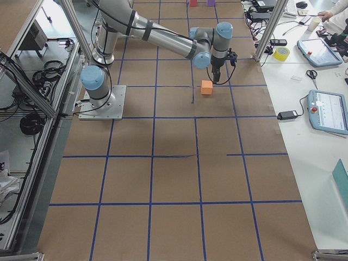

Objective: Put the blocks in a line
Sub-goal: 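Grasp the orange cube with the right gripper and lift it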

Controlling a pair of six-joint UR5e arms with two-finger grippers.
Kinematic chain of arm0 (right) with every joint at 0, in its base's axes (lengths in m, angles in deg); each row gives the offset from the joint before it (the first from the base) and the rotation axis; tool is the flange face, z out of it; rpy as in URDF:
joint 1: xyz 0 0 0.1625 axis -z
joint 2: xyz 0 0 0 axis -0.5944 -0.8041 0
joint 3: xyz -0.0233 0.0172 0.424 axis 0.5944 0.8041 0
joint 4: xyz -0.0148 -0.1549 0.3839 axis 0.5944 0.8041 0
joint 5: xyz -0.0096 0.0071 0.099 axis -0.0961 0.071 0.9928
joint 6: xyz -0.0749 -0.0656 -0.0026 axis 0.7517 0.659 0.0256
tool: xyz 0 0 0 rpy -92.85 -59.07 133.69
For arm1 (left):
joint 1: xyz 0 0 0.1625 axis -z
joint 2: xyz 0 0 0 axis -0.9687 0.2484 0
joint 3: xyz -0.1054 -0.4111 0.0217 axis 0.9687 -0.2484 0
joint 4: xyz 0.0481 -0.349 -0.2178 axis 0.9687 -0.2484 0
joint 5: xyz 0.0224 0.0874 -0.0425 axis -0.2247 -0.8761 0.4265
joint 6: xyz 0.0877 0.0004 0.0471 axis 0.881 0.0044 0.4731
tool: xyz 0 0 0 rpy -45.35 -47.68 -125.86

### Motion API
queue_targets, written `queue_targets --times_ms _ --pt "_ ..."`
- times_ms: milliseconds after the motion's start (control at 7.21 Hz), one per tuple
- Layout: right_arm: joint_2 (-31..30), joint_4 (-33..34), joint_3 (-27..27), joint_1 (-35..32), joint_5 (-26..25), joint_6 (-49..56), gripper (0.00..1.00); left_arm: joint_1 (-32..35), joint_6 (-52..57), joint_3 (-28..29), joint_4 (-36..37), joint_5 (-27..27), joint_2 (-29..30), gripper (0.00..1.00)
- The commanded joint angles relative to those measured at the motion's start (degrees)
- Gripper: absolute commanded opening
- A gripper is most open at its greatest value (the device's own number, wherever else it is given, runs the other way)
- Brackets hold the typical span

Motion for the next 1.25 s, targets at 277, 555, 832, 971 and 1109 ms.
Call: queue_targets --times_ms 277,555,832,971,1109 --pt "3.3 1.6 -2.4 0.0 0.0 -0.4 0.69 0.0 0.0 0.0 0.0 0.0 0.0 1.00" --pt "3.2 1.5 -2.4 -0.8 0.2 -0.9 0.19 0.0 0.1 -0.1 0.0 0.0 0.0 1.00" --pt "1.5 1.5 -1.2 -4.8 0.3 -2.2 0.08 0.0 0.1 0.0 0.0 0.0 0.0 1.00" --pt "1.8 1.1 2.3 -9.3 0.2 -6.0 0.08 0.1 0.1 0.0 0.0 0.0 0.0 1.00" --pt "3.9 0.7 6.1 -14.2 0.3 -12.2 0.09 0.1 0.1 0.0 0.0 0.0 0.0 1.00"
